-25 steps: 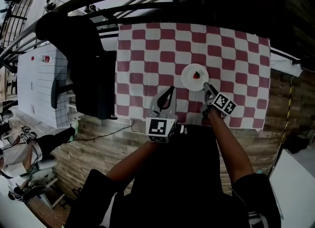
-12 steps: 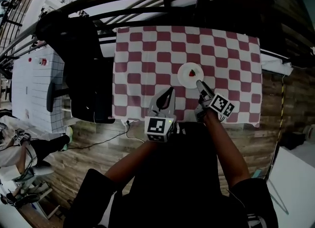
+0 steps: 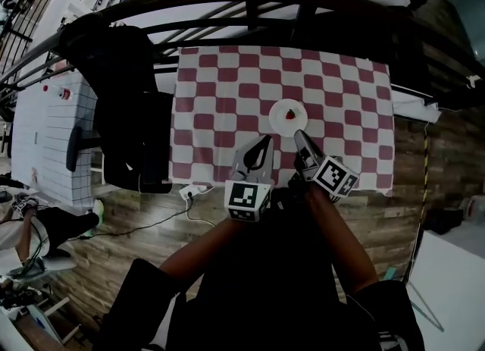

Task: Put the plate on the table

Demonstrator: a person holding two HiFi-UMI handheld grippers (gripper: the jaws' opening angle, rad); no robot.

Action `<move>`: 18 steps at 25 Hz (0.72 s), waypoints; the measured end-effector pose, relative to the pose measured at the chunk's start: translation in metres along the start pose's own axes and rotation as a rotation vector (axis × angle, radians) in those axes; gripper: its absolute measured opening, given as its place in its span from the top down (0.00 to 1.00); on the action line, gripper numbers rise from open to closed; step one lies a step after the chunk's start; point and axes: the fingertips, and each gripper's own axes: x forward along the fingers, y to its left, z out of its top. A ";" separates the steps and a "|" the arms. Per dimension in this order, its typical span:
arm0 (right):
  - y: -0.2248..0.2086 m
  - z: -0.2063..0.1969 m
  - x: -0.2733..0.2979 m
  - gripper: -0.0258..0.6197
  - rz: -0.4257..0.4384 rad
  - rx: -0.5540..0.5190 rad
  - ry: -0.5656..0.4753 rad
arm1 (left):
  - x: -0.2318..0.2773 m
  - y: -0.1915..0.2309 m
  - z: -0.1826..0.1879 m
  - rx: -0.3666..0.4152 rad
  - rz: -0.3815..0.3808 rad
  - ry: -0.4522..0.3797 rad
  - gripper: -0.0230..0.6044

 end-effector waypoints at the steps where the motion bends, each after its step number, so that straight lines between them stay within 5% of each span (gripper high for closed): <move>1: 0.007 0.001 -0.003 0.96 -0.002 -0.053 -0.002 | -0.002 -0.002 0.002 0.001 -0.003 -0.004 0.95; 6: 0.034 0.004 -0.017 0.96 -0.039 -0.364 -0.023 | -0.007 -0.009 0.001 0.006 -0.022 -0.016 0.95; 18: 0.088 -0.003 -0.045 0.96 -0.081 -0.751 -0.112 | -0.025 -0.023 0.018 0.053 -0.057 -0.097 0.95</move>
